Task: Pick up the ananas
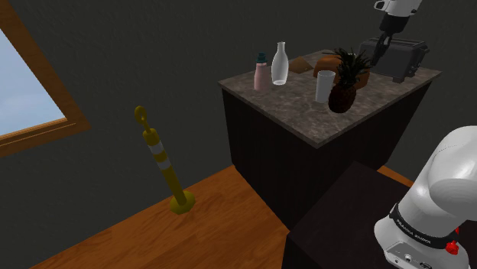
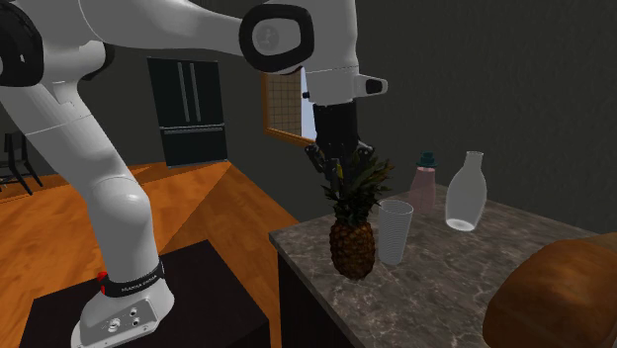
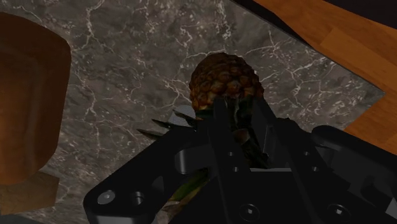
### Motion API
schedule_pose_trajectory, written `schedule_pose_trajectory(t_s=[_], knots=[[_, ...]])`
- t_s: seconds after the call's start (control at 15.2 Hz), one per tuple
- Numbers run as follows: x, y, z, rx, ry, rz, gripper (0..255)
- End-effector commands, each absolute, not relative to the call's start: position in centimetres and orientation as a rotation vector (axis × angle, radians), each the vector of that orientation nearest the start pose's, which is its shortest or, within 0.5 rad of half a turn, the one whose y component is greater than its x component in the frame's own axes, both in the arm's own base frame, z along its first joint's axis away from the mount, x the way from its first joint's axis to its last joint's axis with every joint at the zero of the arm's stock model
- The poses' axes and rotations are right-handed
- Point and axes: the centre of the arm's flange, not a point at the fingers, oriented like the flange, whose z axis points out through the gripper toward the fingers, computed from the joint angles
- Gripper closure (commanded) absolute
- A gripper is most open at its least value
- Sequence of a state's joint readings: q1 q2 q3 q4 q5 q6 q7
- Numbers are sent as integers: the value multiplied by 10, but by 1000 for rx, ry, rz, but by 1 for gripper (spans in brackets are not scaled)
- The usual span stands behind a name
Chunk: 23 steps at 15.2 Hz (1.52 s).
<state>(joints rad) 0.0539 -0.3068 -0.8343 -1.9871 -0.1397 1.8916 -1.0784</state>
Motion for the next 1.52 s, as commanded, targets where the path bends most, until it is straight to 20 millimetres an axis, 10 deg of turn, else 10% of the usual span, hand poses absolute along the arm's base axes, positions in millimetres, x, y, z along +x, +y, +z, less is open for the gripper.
schedule_pose_trajectory(t_s=[0.0, 1.45], knots=[[327, -393, 557, -3124, -545, -227, 255], [327, -394, 637, -3124, -545, -227, 255]])
